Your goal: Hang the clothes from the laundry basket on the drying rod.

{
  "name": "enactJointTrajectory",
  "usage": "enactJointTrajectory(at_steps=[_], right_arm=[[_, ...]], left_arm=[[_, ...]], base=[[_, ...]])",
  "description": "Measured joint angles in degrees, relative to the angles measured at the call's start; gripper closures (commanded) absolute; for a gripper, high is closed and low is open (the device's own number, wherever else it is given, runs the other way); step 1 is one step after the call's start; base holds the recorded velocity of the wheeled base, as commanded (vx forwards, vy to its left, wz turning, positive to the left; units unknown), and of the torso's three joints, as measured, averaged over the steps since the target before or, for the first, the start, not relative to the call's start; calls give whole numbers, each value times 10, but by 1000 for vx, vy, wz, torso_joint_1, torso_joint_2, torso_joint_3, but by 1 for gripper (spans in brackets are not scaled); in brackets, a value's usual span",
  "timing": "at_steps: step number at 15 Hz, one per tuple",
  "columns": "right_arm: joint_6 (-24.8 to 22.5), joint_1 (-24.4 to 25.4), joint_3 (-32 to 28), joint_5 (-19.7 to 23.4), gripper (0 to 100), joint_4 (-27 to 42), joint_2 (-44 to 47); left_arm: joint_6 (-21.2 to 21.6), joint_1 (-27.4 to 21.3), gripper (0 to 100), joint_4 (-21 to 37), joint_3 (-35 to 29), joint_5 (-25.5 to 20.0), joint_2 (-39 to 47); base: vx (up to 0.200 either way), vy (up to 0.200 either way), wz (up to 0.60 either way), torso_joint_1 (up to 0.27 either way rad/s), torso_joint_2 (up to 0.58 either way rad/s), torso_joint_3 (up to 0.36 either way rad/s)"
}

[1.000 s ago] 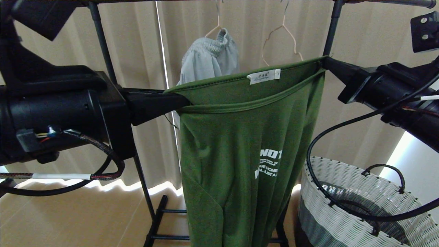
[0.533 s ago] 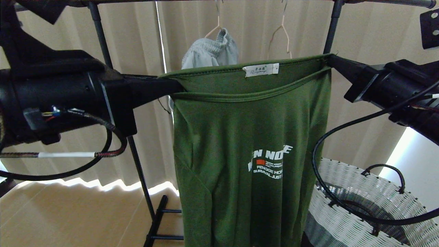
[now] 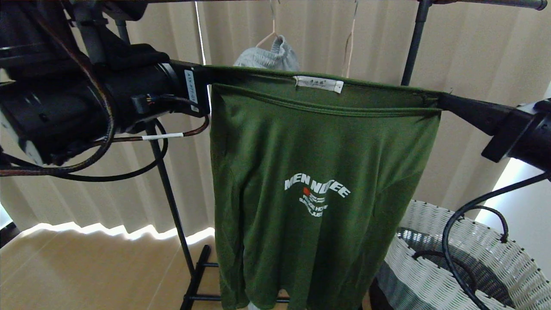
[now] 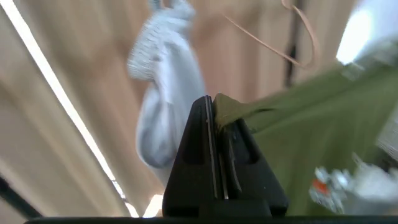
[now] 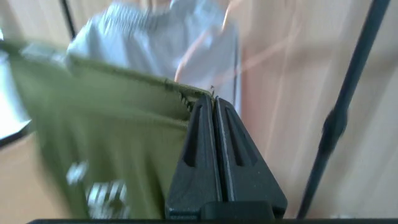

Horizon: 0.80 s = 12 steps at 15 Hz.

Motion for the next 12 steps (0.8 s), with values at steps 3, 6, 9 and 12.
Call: enactJointTrajectory(at_steps=[3,6,9,12], right_arm=[[0,1,21,43,100,30,-40],[0,1,25,44,100,30,-52],[-1,0,25,44,100,31,-54],[-1,0,24,42,100,27,-48]], left_arm=[[-1,-1,100,-5,-29,27,31],[-2,-3,100,-5,-32,27,41],[-2,-3,100,-5,-31,27,44],[-1,-3,100,-5,-24,26,44]], base=[[0,0,0,0,0,0],[0,0,0,0,0,0],[0,0,0,0,0,0],[0,0,0,0,0,0]])
